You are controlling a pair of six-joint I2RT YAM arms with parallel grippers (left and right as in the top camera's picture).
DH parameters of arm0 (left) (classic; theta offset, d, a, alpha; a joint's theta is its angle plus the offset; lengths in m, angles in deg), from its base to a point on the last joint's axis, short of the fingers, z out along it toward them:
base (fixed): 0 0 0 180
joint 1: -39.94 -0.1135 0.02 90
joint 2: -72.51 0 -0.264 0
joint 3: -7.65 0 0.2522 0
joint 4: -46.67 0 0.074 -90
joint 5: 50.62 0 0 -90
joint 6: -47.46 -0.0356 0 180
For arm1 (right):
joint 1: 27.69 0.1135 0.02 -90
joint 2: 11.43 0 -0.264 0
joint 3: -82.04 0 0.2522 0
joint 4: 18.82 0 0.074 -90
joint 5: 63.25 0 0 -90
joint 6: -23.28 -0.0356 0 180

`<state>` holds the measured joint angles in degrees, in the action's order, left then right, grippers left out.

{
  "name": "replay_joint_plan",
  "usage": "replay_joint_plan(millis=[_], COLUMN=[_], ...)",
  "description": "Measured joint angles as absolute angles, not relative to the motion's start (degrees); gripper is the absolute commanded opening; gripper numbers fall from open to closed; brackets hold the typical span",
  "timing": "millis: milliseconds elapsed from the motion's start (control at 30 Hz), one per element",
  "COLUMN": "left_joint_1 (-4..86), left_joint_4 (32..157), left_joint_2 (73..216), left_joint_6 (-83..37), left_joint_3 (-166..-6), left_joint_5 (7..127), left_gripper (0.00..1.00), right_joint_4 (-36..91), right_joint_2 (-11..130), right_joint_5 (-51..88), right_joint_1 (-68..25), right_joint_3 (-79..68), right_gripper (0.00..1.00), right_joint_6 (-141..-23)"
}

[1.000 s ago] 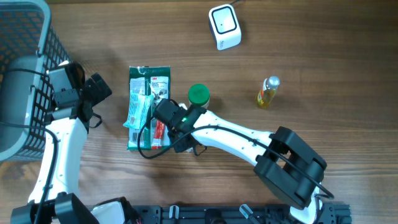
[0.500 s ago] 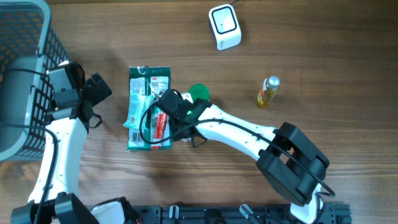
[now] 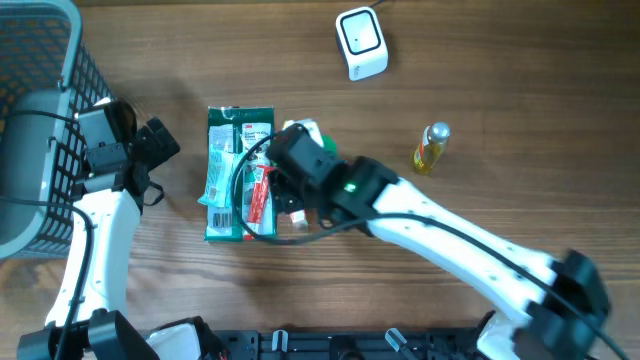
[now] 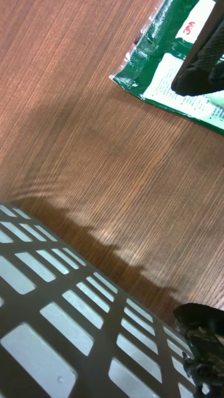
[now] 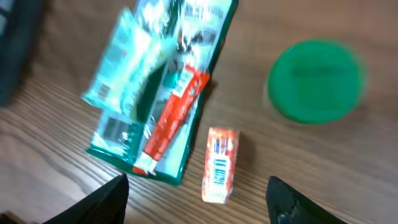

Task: Scan the item barcode

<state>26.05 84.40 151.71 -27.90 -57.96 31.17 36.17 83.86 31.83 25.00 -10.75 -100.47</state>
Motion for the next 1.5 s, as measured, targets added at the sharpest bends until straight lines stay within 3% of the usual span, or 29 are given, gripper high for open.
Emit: replay_joint_plan(millis=[33, 67, 200, 367, 633, 833, 1167, 1300, 1500], left_joint_1=[26.05, 26.05, 26.05, 26.05, 26.05, 26.05, 26.05, 26.05, 26.05], left_joint_4=[84.42, 84.42, 84.40, 84.40, 84.40, 84.40, 84.40, 84.40, 84.40], left_joint_2=[151.71, 151.71, 151.71, 151.71, 151.69, 151.69, 151.69, 151.69, 151.69], left_joint_6=[-27.90, -27.90, -27.93, -27.90, -27.90, -27.93, -27.90, -27.90, -27.90], left_joint_3=[-57.96, -57.96, -57.96, -57.96, -57.96, -57.96, -57.96, -57.96, -57.96], left_joint_5=[31.17, 31.17, 31.17, 31.17, 31.17, 31.17, 31.17, 31.17, 31.17], left_gripper=[1.00, 1.00, 1.00, 1.00, 1.00, 1.00, 1.00, 1.00, 1.00], right_joint_4=[37.96, 39.54, 41.13, 37.64, 33.16, 31.17, 27.89, 28.85, 31.12], right_joint_2=[81.21, 79.57, 78.57, 79.42, 92.58, 93.80, 97.56, 100.12, 100.05], right_joint_5=[33.41, 34.39, 36.27, 39.53, 39.90, 39.88, 39.07, 38.57, 38.59], right_joint_1=[24.65, 23.66, 17.98, 16.39, 16.34, 16.34, 16.34, 16.34, 16.34], right_joint_3=[-10.75, -10.75, -10.75, -10.75, -10.84, -10.84, -10.84, -10.84, -11.47], right_gripper=[0.79, 0.92, 1.00, 1.00, 0.98, 0.93, 0.86, 0.75, 0.72], right_joint_6=[-100.45, -100.45, -101.22, -108.89, -126.37, -137.83, -141.54, -141.52, -129.98])
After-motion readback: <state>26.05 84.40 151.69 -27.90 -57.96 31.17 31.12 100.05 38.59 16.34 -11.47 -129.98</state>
